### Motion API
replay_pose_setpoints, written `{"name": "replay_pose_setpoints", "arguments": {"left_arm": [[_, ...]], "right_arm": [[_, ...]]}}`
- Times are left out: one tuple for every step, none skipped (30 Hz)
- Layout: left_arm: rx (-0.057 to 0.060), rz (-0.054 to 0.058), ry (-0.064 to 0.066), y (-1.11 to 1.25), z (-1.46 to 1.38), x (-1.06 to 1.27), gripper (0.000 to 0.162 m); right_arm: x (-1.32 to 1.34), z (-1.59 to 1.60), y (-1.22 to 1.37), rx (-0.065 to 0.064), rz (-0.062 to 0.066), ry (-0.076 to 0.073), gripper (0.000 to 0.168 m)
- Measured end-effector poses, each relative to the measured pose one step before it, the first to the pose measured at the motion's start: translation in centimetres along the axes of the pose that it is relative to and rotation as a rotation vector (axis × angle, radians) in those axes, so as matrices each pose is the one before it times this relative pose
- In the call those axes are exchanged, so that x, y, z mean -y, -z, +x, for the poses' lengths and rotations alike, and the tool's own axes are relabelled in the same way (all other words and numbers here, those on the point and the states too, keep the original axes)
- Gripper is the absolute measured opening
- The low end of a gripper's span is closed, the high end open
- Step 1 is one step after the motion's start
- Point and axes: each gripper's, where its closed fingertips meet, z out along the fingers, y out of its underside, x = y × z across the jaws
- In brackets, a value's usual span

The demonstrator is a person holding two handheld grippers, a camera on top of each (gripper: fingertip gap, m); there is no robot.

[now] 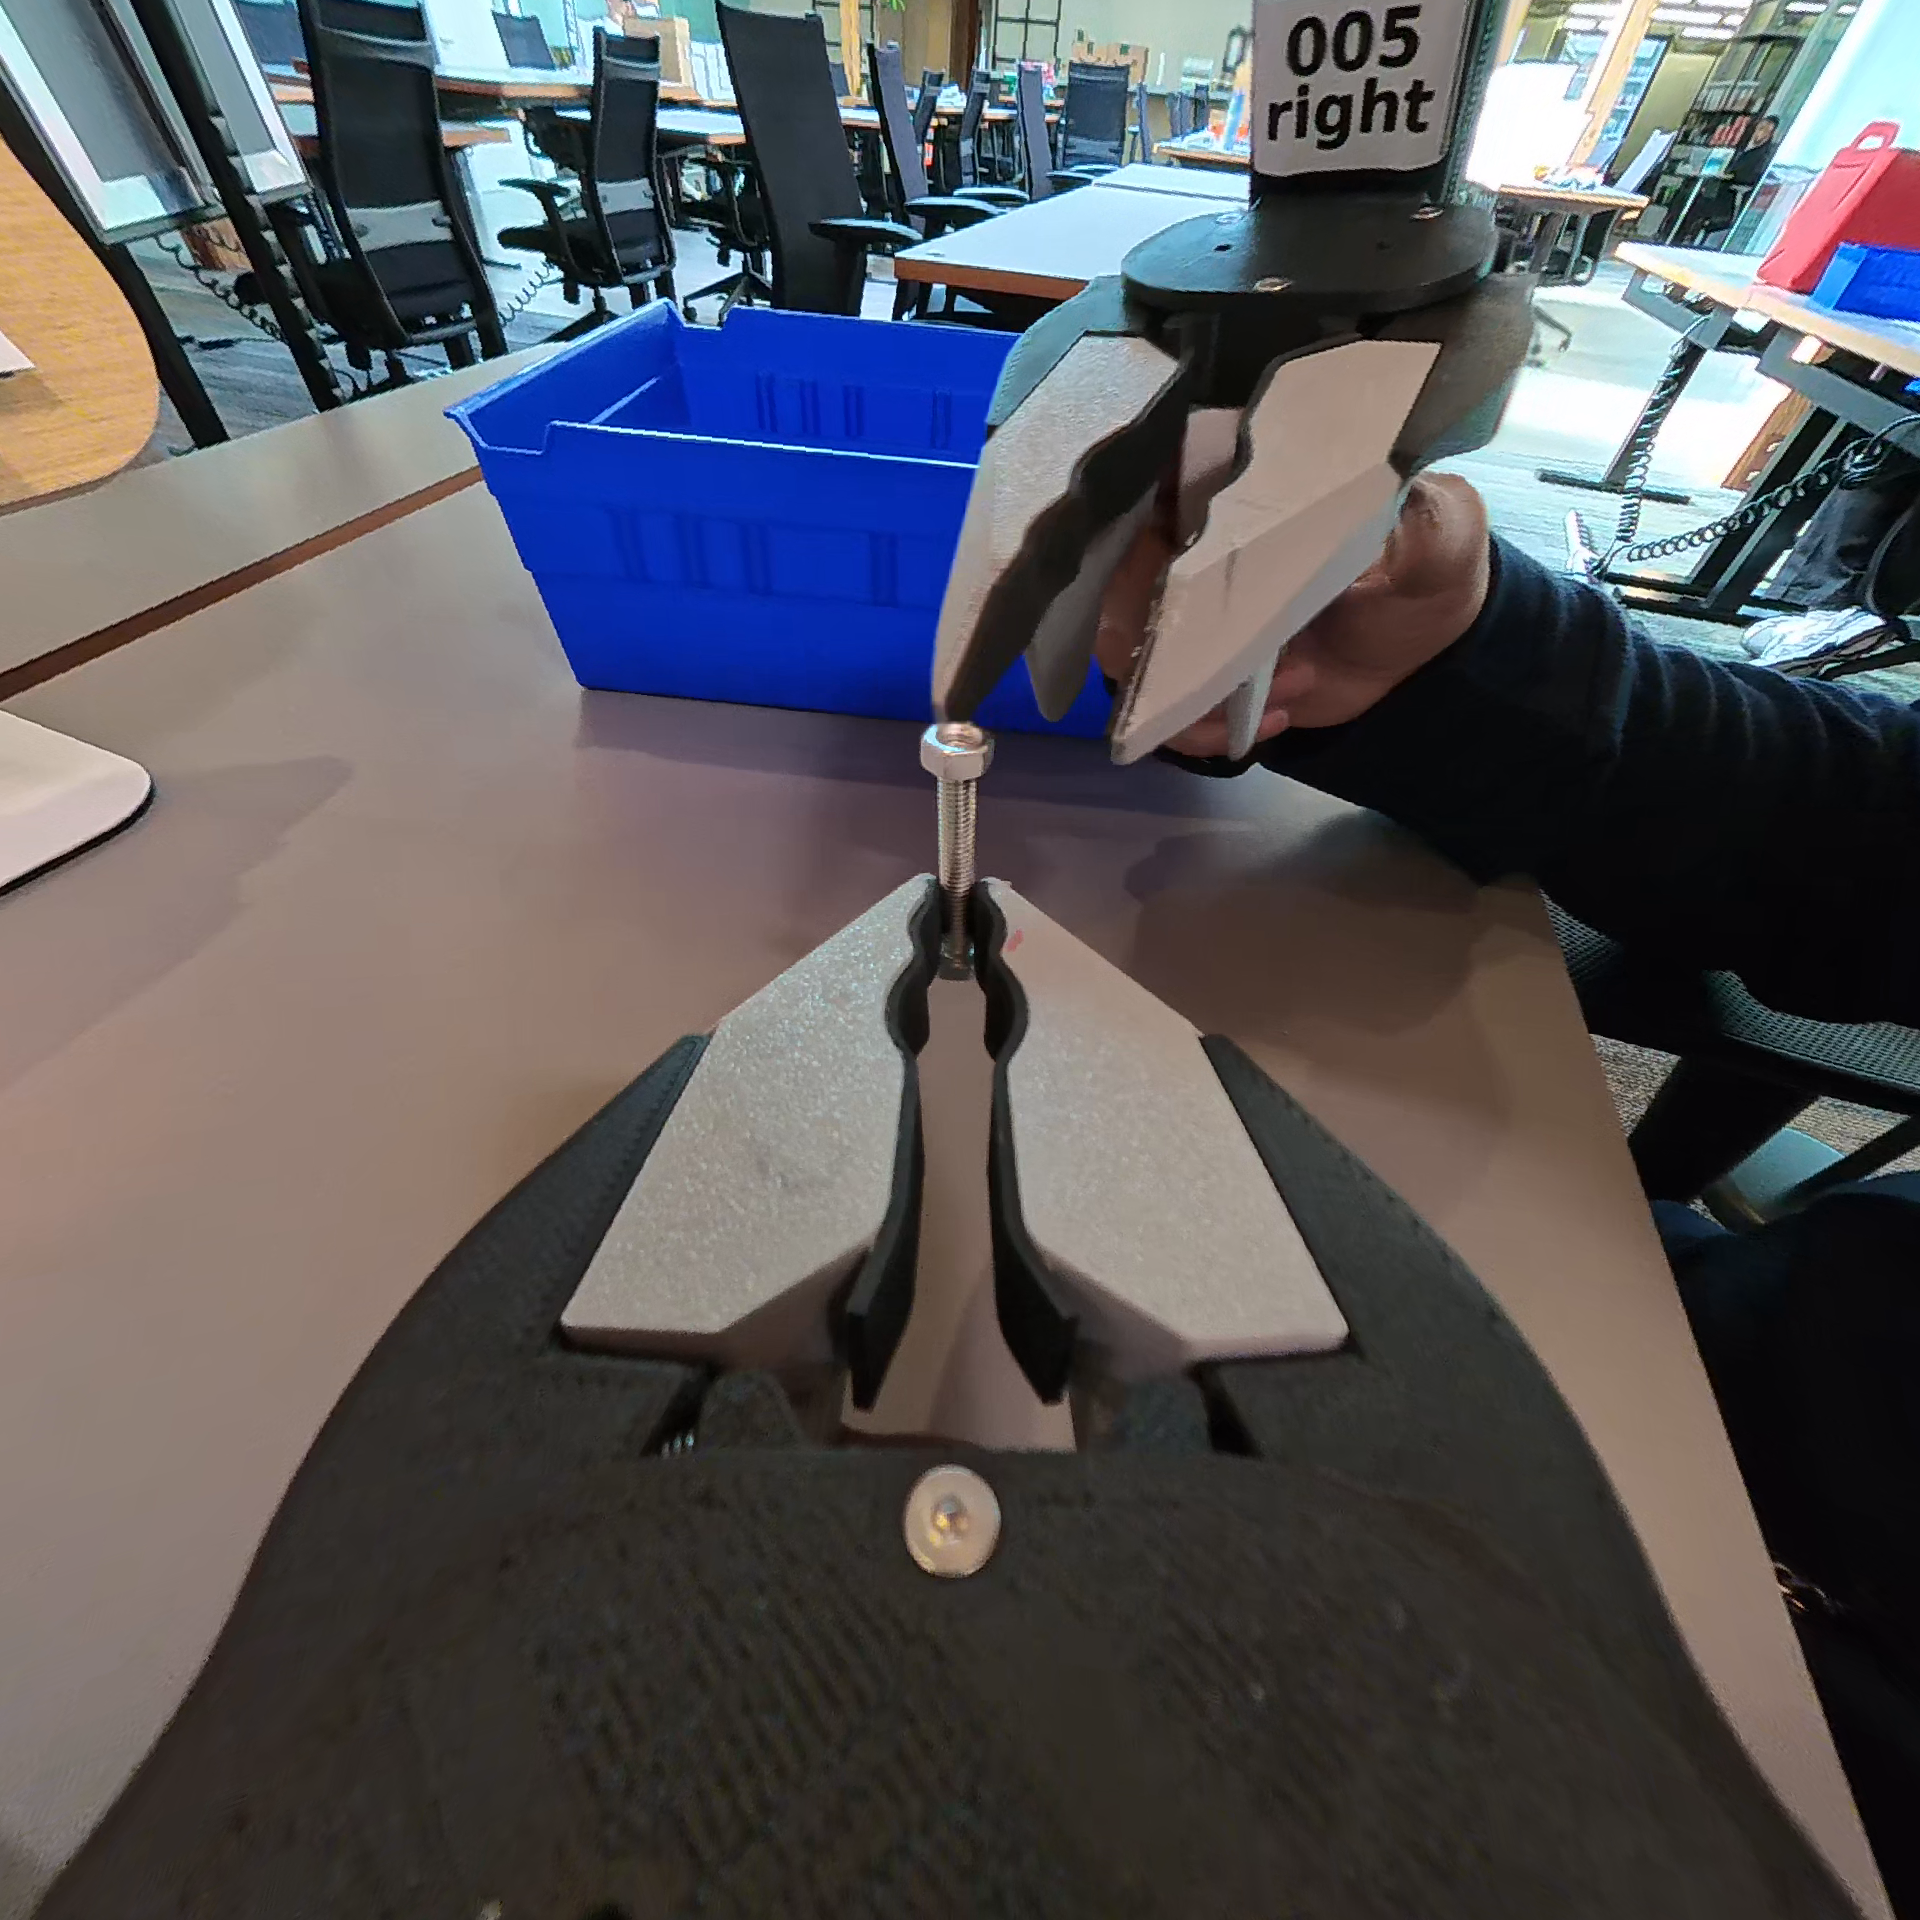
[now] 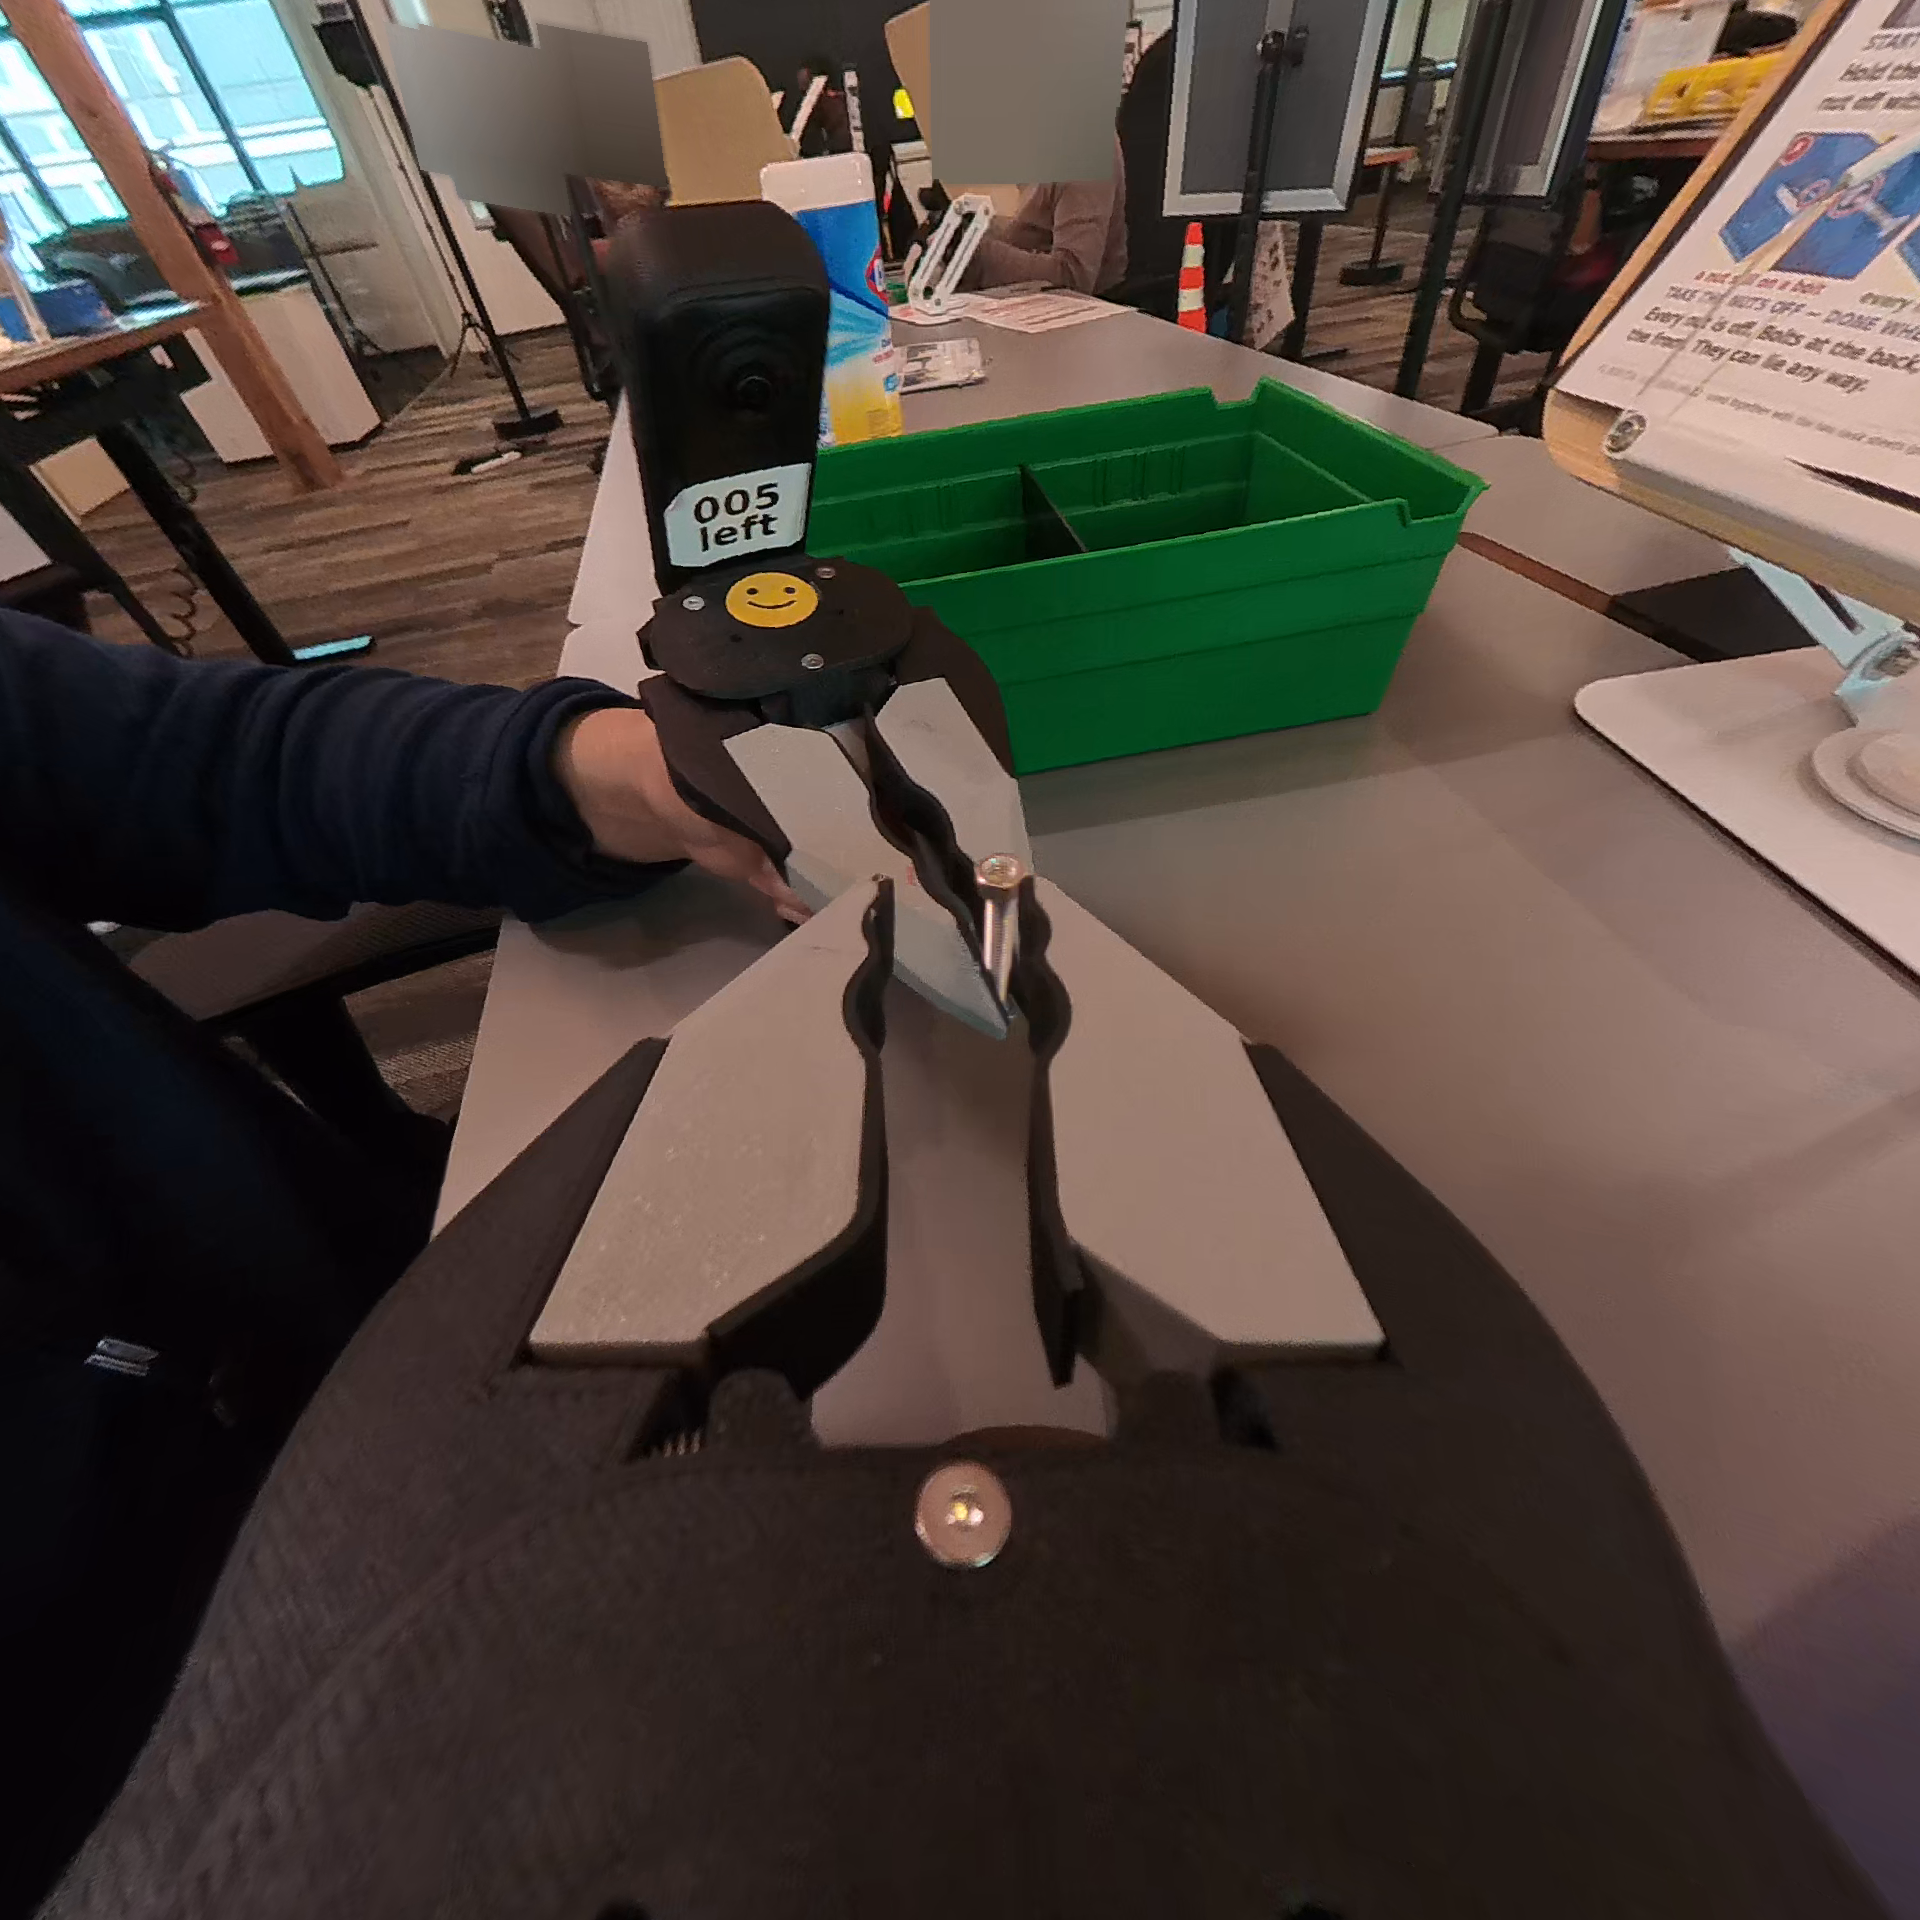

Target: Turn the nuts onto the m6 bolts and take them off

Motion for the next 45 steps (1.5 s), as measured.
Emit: {"name": "replay_pose_setpoints", "arguments": {"left_arm": [[-0.0005,0.0000,-0.0002,-0.009,0.027,0.001,0.003],[0.0012,-0.0006,-0.0011,-0.005,-0.005,-0.008,0.003],[0.0025,-0.0005,-0.0005,0.003,-0.039,-0.007,0.003],[0.0027,0.0007,0.0007,0.019,-0.066,0.006,0.003],[0.0034,0.0004,0.0020,0.030,-0.088,0.000,0.003],[0.0045,0.0010,0.0029,0.024,-0.112,0.001,0.003],[0.0016,0.0002,0.0025,0.025,-0.081,0.002,0.003],[-0.0016,0.0003,0.0020,0.015,-0.005,0.003,0.003],[0.0004,0.0011,0.0001,0.014,0.004,0.020,0.003],[-0.0001,-0.0006,-0.0021,-0.009,0.014,0.003,0.003],[-0.0021,-0.0006,-0.0017,-0.020,0.065,-0.005,0.003],[-0.0017,-0.0002,-0.0012,-0.014,0.057,0.009,0.003],[-0.0021,-0.0005,-0.0018,-0.021,0.065,-0.004,0.003],[-0.0041,-0.0006,-0.0014,-0.021,0.095,-0.005,0.003],[-0.0027,-0.0002,-0.0012,-0.023,0.077,0.000,0.003],[-0.0016,-0.0011,-0.0021,-0.025,0.062,-0.011,0.003],[-0.0010,-0.0022,-0.0015,-0.024,0.035,-0.033,0.003],[0.0018,-0.0008,-0.0009,-0.012,-0.019,-0.018,0.004],[0.0018,0.0006,0.0007,0.014,-0.047,0.016,0.003],[0.0052,0.0011,0.0015,0.041,-0.114,0.016,0.003],[0.0083,0.0003,0.0020,0.042,-0.177,0.008,0.004],[0.0030,0.0024,0.0046,0.056,-0.125,0.033,0.003],[-0.0008,0.0016,0.0068,0.041,-0.050,0.027,0.003],[0.0024,0.0004,0.0042,0.021,-0.080,-0.004,0.003],[-0.0012,-0.0005,0.0001,0.005,0.003,-0.007,0.003],[-0.0030,0.0007,-0.0011,-0.014,0.069,0.010,0.003],[-0.0032,0.0007,-0.0027,-0.029,0.103,0.020,0.003],[-0.0039,-0.0014,-0.0041,-0.023,0.123,-0.008,0.003],[-0.0025,-0.0014,-0.0040,-0.039,0.102,-0.015,0.003],[-0.0001,-0.0008,-0.0028,-0.028,0.050,-0.008,0.003],[-0.0023,-0.0020,-0.0011,-0.034,0.048,-0.039,0.003],[0.0015,-0.0017,0.0003,-0.020,-0.023,-0.036,0.003],[0.0059,-0.0018,0.0000,0.003,-0.105,-0.042,0.004],[0.0046,-0.0027,0.0017,0.014,-0.132,-0.052,0.003],[0.0061,0.0007,0.0049,0.035,-0.155,-0.004,0.003],[0.0066,0.0019,0.0061,0.044,-0.181,0.020,0.003],[0.0009,0.0018,0.0058,0.049,-0.082,0.017,0.003],[-0.0030,0.0021,0.0041,0.027,-0.004,0.035,0.003],[-0.0006,0.0028,0.0001,0.011,0.026,0.051,0.003],[-0.0027,-0.0004,-0.0031,-0.020,0.079,0.005,0.003],[-0.0045,-0.0023,-0.0037,-0.038,0.125,-0.026,0.003],[-0.0022,-0.0017,-0.0035,-0.061,0.093,-0.033,0.003],[-0.0032,-0.0017,-0.0034,-0.048,0.108,-0.036,0.003],[-0.0024,-0.0023,-0.0018,-0.048,0.072,-0.040,0.003],[0.0021,-0.0012,-0.0014,-0.024,-0.014,-0.021,0.004]], "right_arm": [[-0.058,0.152,-0.030,-0.0065,-0.0027,-0.0046,0.022],[-0.050,-0.049,-0.035,0.0041,-0.0024,-0.0019,0.022],[-0.022,-0.183,-0.030,0.0094,-0.0018,0.0017,0.021],[-0.017,-0.190,-0.039,0.0083,-0.0019,0.0053,0.020],[-0.037,-0.209,-0.026,0.0085,-0.0031,0.0062,0.020],[-0.063,-0.226,-0.032,0.0110,-0.0047,0.0050,0.018],[-0.080,-0.198,-0.033,0.0100,-0.0048,0.0039,0.017],[-0.051,-0.036,-0.022,0.0007,-0.0034,0.0034,0.017],[0.007,0.108,0.007,-0.0078,0.0000,0.0031,0.018],[0.065,0.151,0.059,-0.0088,0.0038,-0.0002,0.019],[0.089,0.164,0.077,-0.0067,0.0063,-0.0049,0.020],[0.089,0.213,0.090,-0.0080,0.0069,-0.0076,0.020],[0.045,0.286,0.076,-0.0122,0.0045,-0.0080,0.021],[-0.003,0.287,0.036,-0.0130,0.0016,-0.0071,0.022],[0.002,0.178,-0.007,-0.0076,0.0007,-0.0059,0.024],[0.001,-0.007,-0.033,0.0014,0.0008,-0.0035,0.026],[0.002,-0.146,-0.054,0.0078,-0.0004,0.0006,0.026],[-0.035,-0.195,-0.061,0.0084,-0.0029,0.0041,0.025],[-0.065,-0.238,-0.055,0.0099,-0.0049,0.0063,0.025],[-0.080,-0.211,-0.045,0.0087,-0.0052,0.0065,0.024],[-0.049,-0.141,-0.014,0.0050,-0.0032,0.0060,0.023],[-0.051,-0.182,-0.002,0.0096,-0.0035,0.0040,0.019],[-0.034,-0.144,-0.005,0.0087,-0.0019,0.0005,0.019],[-0.001,-0.022,0.001,0.0013,-0.0001,-0.0005,0.019],[0.029,0.109,0.007,-0.0067,0.0015,-0.0002,0.019],[0.057,0.159,0.027,-0.0086,0.0030,-0.0014,0.020],[0.082,0.195,0.054,-0.0088,0.0052,-0.0043,0.021],[0.060,0.233,0.061,-0.0101,0.0057,-0.0071,0.022],[0.035,0.268,0.038,-0.0115,0.0037,-0.0093,0.023],[-0.035,0.218,0.004,-0.0082,-0.0001,-0.0089,0.025],[-0.036,0.043,-0.028,0.0000,-0.0017,-0.0053,0.026],[0.004,-0.160,-0.038,0.0084,0.0001,0.0002,0.027],[0.020,-0.257,-0.046,0.0112,0.0005,0.0050,0.026],[-0.022,-0.288,-0.051,0.0128,-0.0027,0.0073,0.025],[-0.069,-0.299,-0.041,0.0144,-0.0057,0.0067,0.024],[-0.094,-0.351,-0.033,0.0193,-0.0054,0.0046,0.019],[-0.031,-0.179,-0.030,0.0103,-0.0019,0.0007,0.018],[0.011,0.121,-0.005,-0.0085,0.0008,0.0003,0.019],[0.059,0.345,0.041,-0.0205,0.0033,0.0004,0.021],[0.078,0.384,0.073,-0.0204,0.0049,-0.0028,0.023],[0.091,0.344,0.085,-0.0164,0.0067,-0.0073,0.025],[0.052,0.315,0.073,-0.0131,0.0062,-0.0103,0.026],[0.016,0.260,0.019,-0.0096,0.0030,-0.0104,0.027],[-0.049,0.052,-0.032,0.0000,-0.0015,-0.0071,0.029],[-0.063,-0.185,-0.073,0.0111,-0.0037,-0.0013,0.029]]}}
